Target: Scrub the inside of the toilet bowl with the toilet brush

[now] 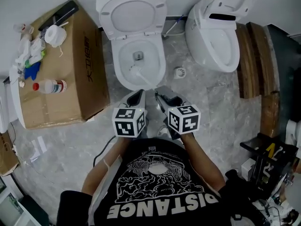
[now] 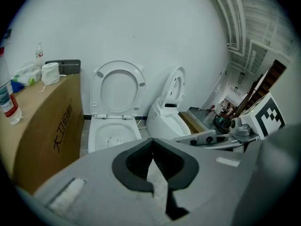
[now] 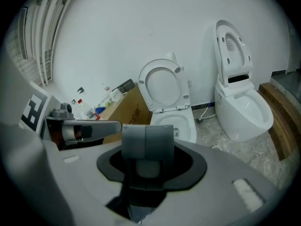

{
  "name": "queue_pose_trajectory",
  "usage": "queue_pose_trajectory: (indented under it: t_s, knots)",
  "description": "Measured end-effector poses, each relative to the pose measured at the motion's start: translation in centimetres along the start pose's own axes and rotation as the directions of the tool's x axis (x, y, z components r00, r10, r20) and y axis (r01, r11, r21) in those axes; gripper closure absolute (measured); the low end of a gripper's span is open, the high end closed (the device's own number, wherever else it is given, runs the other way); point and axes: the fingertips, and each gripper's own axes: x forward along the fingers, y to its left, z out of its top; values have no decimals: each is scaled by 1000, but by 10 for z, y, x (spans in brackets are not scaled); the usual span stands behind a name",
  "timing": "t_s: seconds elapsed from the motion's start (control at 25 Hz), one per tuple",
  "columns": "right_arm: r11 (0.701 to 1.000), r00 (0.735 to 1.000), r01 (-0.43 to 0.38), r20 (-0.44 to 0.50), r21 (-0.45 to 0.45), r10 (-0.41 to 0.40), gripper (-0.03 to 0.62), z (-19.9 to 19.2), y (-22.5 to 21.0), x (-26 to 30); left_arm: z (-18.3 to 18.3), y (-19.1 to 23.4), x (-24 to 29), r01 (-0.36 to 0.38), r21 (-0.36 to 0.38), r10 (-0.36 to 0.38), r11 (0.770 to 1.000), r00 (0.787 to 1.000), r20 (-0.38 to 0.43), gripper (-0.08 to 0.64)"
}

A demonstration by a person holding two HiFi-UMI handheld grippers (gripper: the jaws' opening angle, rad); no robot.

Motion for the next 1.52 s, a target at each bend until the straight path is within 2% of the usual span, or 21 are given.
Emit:
queue_pose_trajectory:
  t_s: [0.4, 0.76, 0.96, 1.28, 1.52]
  knots:
    - [998, 995, 57, -86, -6, -58, 425, 10, 8, 63, 11, 54, 27, 60, -37, -62, 997, 997, -40, 561]
    - [999, 989, 37, -144, -5, -38, 425, -6, 4, 106, -7, 73, 49, 63, -43, -67, 997, 993, -92, 561]
    - [999, 982, 37, -188, 1, -36, 425, -23, -16, 136, -20, 87, 64, 48, -59, -55, 997, 992, -110, 561]
    - [1000, 973, -20, -232, -1, 20, 426, -39, -22, 180, -28, 113, 83, -21, -122, 6, 992, 992, -124, 561]
    - [999, 982, -32, -187, 5, 33, 426, -18, -38, 206, -23, 116, 92, -52, -169, 32, 984, 993, -114, 561]
